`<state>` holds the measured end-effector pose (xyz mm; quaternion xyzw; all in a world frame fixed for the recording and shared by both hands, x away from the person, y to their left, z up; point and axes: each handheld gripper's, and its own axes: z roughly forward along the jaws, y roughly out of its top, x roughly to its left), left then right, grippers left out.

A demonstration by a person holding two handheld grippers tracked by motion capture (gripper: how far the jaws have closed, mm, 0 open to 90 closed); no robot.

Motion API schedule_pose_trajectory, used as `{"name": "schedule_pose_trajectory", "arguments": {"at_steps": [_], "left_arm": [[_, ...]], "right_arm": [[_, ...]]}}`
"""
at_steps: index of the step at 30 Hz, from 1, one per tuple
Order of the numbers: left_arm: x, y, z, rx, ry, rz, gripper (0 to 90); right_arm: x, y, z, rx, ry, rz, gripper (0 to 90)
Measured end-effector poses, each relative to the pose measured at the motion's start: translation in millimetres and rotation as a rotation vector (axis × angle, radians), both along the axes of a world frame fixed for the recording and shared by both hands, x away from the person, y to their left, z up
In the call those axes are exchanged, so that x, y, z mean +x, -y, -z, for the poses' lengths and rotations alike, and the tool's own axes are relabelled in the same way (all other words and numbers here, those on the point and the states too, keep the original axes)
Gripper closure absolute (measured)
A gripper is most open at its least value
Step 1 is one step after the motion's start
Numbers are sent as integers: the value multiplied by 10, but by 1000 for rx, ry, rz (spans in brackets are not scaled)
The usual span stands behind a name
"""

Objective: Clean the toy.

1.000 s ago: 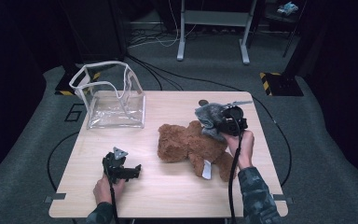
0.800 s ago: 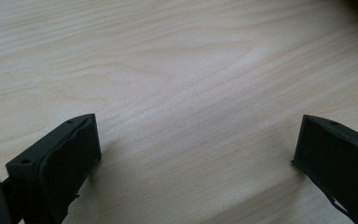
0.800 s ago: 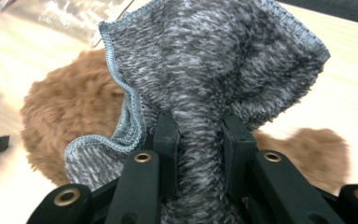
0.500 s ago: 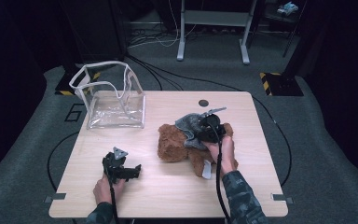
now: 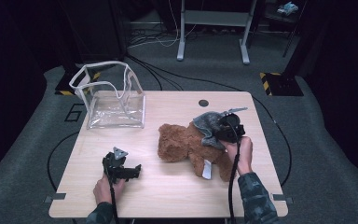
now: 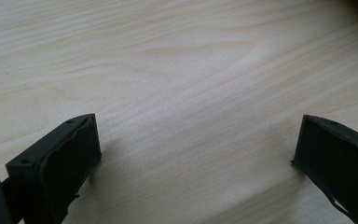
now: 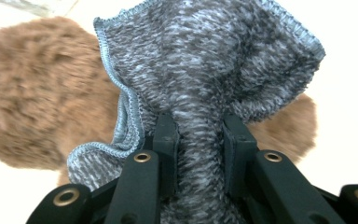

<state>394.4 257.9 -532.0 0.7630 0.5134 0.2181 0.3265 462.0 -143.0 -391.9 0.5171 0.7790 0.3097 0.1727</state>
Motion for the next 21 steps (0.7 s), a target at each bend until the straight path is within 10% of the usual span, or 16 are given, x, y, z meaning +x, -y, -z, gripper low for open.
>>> {"name": "schedule_pose_trajectory", "arguments": {"at_steps": [12,21], "left_arm": [[0,-2,-3,2,-4,2,0],[0,-1,-1,1,-1,1,0]], "right_arm": [[-41,279,62,33,-8,84,712],[-123,23,-172,76,69,-14,711]]}}
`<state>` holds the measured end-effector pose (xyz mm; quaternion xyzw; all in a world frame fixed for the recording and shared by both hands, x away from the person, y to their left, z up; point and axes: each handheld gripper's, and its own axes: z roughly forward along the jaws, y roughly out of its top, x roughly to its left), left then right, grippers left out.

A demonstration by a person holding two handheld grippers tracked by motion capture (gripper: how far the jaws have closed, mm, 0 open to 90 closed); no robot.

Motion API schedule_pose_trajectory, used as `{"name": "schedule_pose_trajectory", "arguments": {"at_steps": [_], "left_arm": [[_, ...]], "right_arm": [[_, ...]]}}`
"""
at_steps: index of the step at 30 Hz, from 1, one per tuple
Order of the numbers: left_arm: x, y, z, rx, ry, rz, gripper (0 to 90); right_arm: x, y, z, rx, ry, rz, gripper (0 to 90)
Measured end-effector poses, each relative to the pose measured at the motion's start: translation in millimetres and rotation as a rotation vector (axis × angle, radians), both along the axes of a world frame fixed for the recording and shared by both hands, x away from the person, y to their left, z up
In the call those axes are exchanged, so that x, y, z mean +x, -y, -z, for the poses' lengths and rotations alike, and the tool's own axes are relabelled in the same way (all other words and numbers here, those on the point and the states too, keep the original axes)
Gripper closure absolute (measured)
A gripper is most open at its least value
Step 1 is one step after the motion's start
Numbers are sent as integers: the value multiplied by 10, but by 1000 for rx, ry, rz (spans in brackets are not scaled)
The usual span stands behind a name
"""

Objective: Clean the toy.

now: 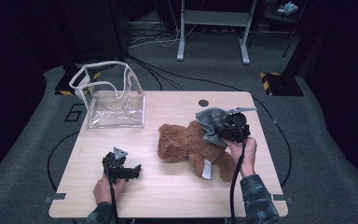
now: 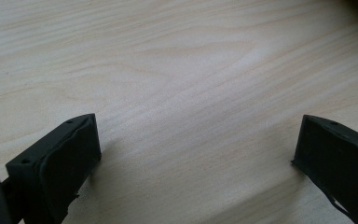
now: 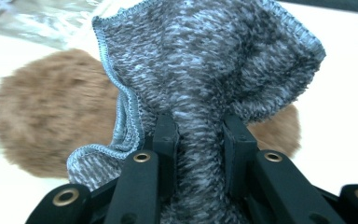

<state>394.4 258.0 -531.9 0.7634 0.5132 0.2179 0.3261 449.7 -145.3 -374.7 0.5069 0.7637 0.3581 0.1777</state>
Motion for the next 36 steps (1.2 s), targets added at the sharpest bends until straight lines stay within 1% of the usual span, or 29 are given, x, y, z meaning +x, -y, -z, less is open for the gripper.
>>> {"name": "schedule_pose_trajectory", "arguments": {"at_steps": [1,2,3,5,6,7,8,9,10,11,13,14,15,16,18,20,21,22,24,25,26,27,28,30,31,33,34,35,36], "left_arm": [[0,0,1,0,1,0,0],[0,1,1,-1,1,-1,0],[0,1,1,-1,1,-1,0],[0,0,1,-1,1,-1,0],[0,1,1,-1,1,-1,0],[1,0,1,-1,1,-1,0],[0,1,1,-1,1,-1,0],[0,0,0,-1,1,0,0],[0,1,1,-1,1,-1,0],[0,1,1,-1,1,-1,0],[0,0,0,0,1,0,0],[1,0,1,-1,2,-1,0],[0,1,1,-1,1,-1,0],[0,0,1,-1,1,-1,0],[0,0,1,-1,1,-1,0],[0,0,1,-1,1,-1,0],[0,0,0,0,1,0,0],[0,0,0,0,1,-1,0],[0,0,1,-1,1,-1,0],[1,0,1,0,2,0,0],[0,0,1,-1,1,-1,0],[0,0,0,0,1,0,0],[0,0,0,0,0,0,0],[0,0,0,0,0,0,0],[1,-1,0,1,1,1,0],[1,-1,0,1,2,1,0],[1,-1,0,1,2,1,0],[1,-1,0,1,1,1,0],[1,-1,1,1,2,1,0]], "right_arm": [[0,0,0,0,0,0,711],[-1,-147,-25,-7,4,-22,711],[-1,-147,-25,-7,4,-22,711],[19,-253,-20,-4,2,-43,711],[29,-305,-9,-7,0,-52,711],[43,-410,26,-14,-10,-71,710],[43,-410,26,-14,-10,-71,710],[48,-509,70,-19,-15,-93,710],[44,-552,85,-18,-23,-96,710],[44,-552,85,-18,-23,-96,710],[48,-647,138,-24,-33,-110,709],[64,-669,166,-37,-35,-122,709],[69,-697,194,-32,-48,-111,709],[90,-701,224,-42,-54,-118,709],[112,-669,260,-41,-60,-111,710],[115,-646,264,-45,-56,-116,710],[110,-638,258,-39,-58,-101,710],[100,-622,249,-36,-69,-93,710],[100,-570,240,-44,-59,-84,710],[96,-536,232,-47,-65,-81,710],[94,-503,228,-46,-61,-70,710],[91,-454,224,-50,-54,-62,710],[82,-379,217,-45,-57,-47,710],[82,-345,217,-49,-53,-41,710],[74,-247,210,-44,-54,-27,712],[69,-169,203,-43,-53,-13,714],[69,-169,203,-43,-53,-13,714],[69,-89,202,-39,-54,0,714],[69,-89,202,-39,-54,0,714]]}}
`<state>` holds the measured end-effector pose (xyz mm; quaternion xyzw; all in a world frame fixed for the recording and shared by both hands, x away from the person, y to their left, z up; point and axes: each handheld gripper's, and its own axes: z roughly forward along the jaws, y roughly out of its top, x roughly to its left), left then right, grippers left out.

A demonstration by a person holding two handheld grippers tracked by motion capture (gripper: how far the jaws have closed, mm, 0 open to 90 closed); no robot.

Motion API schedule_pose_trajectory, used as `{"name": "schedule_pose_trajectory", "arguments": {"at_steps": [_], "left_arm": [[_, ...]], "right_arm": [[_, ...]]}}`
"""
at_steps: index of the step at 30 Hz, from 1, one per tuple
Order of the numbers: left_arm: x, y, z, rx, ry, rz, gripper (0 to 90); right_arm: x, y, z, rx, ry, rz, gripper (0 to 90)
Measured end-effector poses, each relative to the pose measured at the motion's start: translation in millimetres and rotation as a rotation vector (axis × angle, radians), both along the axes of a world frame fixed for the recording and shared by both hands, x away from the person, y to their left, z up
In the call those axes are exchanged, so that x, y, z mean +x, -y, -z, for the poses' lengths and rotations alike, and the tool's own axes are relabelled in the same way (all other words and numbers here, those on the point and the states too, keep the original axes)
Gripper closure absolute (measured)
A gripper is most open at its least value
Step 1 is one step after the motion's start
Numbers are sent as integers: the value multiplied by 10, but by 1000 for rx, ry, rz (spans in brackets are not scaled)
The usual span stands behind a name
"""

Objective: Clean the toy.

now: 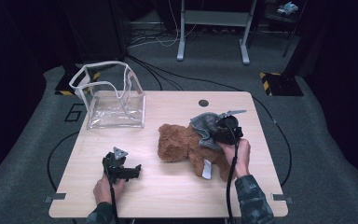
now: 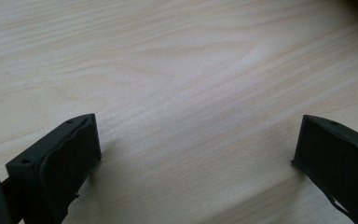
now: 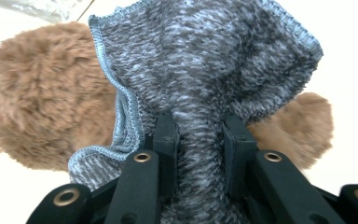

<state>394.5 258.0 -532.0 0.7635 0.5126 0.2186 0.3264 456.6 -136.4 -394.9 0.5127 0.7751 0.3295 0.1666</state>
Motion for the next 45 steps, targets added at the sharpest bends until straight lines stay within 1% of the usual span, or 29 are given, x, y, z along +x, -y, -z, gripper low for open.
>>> {"name": "schedule_pose_trajectory", "arguments": {"at_steps": [1,5,9,10,11,14,16,17,19,20,21,22,24,25,26,27,28,29,30,31,32,34,35,36,37,40,41,44,45], "left_arm": [[-1,0,-1,0,-2,0,0],[-1,0,-1,0,-2,0,0],[-1,1,0,-1,-1,-1,0],[-1,1,0,-2,-1,-1,0],[-1,1,0,-2,-1,-1,0],[0,1,0,-1,0,-1,0],[-1,1,0,-2,-1,-1,0],[-1,1,0,-1,-1,-1,0],[-1,2,0,-2,-1,-2,0],[-1,2,1,-2,0,-2,0],[-1,2,1,-2,0,-2,0],[-1,2,0,-2,0,-2,0],[-1,1,0,-1,-1,-1,0],[-1,1,0,-2,-1,-1,0],[-1,2,0,-2,-1,-2,0],[-1,2,0,-2,-1,-2,0],[-1,2,0,-2,0,-2,0],[-1,1,0,-1,-1,-1,0],[-1,1,0,-1,-1,-1,0],[-1,1,0,-1,-1,-1,0],[-1,1,0,-1,-1,-1,0],[-1,1,0,-1,-1,-1,0],[-1,1,0,-1,-1,-1,0],[-1,1,0,-1,-1,-1,0],[0,1,0,-1,0,-1,0],[-1,2,0,-2,0,-2,0],[0,1,1,-2,1,-1,0],[6,2,-2,2,-3,3,0],[8,4,-2,2,-1,3,0]], "right_arm": [[-5,64,1,11,-2,16,715],[-12,165,6,18,-1,41,715],[-17,232,27,13,-1,62,715],[-27,271,43,-2,4,78,715],[-27,271,43,-2,4,78,715],[-29,343,69,-6,-9,105,715],[-30,374,71,0,-17,111,714],[-29,385,65,-2,-13,110,714],[-50,382,24,13,-2,108,714],[-82,342,-47,25,18,94,714],[-82,342,-47,25,18,94,714],[-116,273,-117,40,38,72,713],[-136,194,-156,45,57,42,712],[-136,194,-156,45,57,42,712],[-143,80,-168,39,63,2,712],[-143,80,-168,39,63,2,712],[-147,24,-171,49,51,6,711],[-132,-47,-157,41,52,-15,711],[-112,-161,-127,37,42,-37,710],[-112,-161,-127,37,42,-37,710],[-103,-207,-111,32,37,-46,710],[-75,-322,-60,16,27,-72,708],[-53,-406,-13,4,11,-85,707],[-53,-406,-13,4,11,-85,707],[-35,-465,30,-11,-3,-84,704],[-23,-462,54,-14,-3,-89,703],[-18,-433,63,-10,-7,-88,703],[-12,-410,60,-3,-5,-88,703],[5,-384,51,-10,-10,-84,703]]}}
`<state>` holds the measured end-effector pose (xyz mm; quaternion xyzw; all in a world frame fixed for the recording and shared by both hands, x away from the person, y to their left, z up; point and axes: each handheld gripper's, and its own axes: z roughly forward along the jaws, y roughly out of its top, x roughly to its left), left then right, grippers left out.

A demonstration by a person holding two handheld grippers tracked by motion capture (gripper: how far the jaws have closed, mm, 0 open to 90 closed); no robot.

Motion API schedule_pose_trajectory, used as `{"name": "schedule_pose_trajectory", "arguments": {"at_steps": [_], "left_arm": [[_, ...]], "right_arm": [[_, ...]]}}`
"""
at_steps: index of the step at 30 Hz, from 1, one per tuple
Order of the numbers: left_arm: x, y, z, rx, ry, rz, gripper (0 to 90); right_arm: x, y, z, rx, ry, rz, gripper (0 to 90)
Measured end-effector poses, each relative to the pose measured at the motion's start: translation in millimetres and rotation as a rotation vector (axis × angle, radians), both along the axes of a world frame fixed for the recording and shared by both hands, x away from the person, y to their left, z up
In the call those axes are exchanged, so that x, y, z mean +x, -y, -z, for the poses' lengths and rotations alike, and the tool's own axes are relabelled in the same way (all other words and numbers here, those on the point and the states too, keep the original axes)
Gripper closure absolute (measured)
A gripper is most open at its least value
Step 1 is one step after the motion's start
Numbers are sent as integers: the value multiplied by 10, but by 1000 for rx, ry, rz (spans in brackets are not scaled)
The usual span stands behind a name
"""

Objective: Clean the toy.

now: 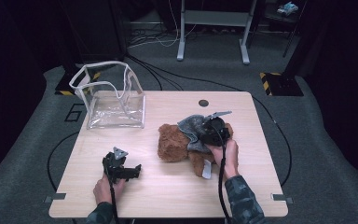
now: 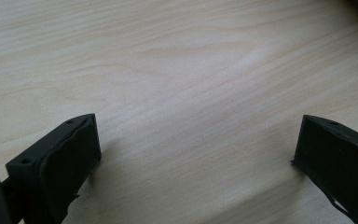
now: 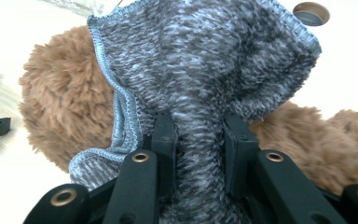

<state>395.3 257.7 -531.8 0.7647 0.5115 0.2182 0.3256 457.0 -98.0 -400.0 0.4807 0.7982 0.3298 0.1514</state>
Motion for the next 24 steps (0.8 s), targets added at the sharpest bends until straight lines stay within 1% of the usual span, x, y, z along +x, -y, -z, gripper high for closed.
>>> {"name": "schedule_pose_trajectory", "arguments": {"at_steps": [1,2,3,5,6,7,8,9,12,13,14,15,16,18,19,20,22,23,24], "left_arm": [[-2,0,-1,0,-2,1,0],[-2,0,-1,0,-2,1,1],[-2,0,-1,1,-3,1,1],[-7,2,0,-1,-1,-2,1],[-6,0,0,0,0,0,0],[-6,2,1,-1,1,-1,0],[-8,-4,-3,6,-3,5,0],[-8,-4,-3,6,-3,5,0],[-7,4,2,-1,1,-4,0],[-7,1,0,-1,-2,0,0],[-7,-4,-3,6,-3,5,0],[-7,-4,-3,6,-3,5,0],[-7,3,2,-1,1,-4,0],[-7,2,0,-1,-2,-2,0],[-7,1,0,-1,-2,0,0],[-7,-3,-2,6,-2,5,0],[-5,3,2,0,1,-3,0],[0,1,0,1,-1,1,0],[0,1,0,1,-1,1,0]], "right_arm": [[27,65,-16,3,-10,12,704],[27,65,-16,3,-10,12,704],[30,98,-18,-2,-10,19,703],[29,187,-15,7,-18,28,703],[27,272,-33,1,-11,58,703],[17,307,-43,-3,-8,72,703],[2,374,-43,-3,-7,85,703],[2,374,-43,-3,-7,85,703],[-31,508,-19,20,-14,114,703],[-35,548,-14,18,-13,124,703],[-69,624,6,35,-5,148,704],[-69,624,6,35,-5,148,704],[-85,667,23,41,1,155,704],[-98,734,44,48,-11,183,704],[-101,770,45,49,-7,190,705],[-124,828,56,50,-6,213,705],[-133,853,71,51,-13,220,704],[-119,899,104,54,-25,215,702],[-125,910,107,60,-26,222,702]]}}
